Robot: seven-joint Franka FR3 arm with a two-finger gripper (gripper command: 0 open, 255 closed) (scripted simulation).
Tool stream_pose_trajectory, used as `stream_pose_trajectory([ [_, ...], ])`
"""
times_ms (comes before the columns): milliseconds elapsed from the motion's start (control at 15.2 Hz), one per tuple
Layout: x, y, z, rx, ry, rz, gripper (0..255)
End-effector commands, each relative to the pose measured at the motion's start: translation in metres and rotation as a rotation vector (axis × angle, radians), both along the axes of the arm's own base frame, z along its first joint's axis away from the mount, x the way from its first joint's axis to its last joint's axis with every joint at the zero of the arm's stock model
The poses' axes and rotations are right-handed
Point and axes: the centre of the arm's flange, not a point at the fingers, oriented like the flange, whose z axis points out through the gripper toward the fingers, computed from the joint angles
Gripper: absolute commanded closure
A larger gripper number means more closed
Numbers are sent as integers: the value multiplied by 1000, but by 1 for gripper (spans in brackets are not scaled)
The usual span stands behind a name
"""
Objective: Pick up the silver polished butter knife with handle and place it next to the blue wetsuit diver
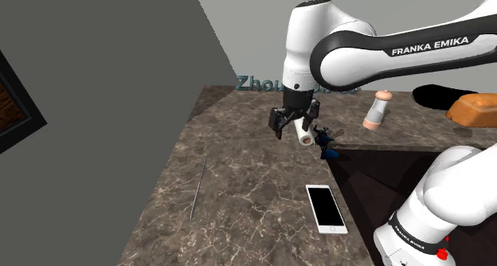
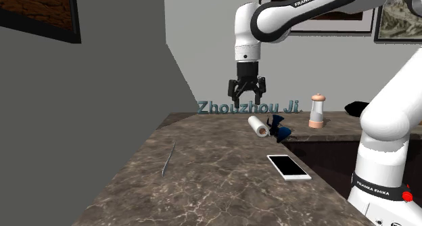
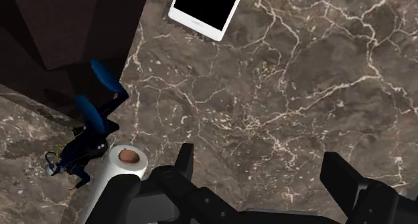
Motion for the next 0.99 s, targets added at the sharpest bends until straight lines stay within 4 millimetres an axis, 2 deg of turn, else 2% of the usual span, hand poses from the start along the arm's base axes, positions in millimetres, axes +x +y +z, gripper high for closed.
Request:
stream_pose_trajectory([
  [0,8,23,-10,11,4,-36,0],
  [924,84,168,-78,77,34,-265,0],
])
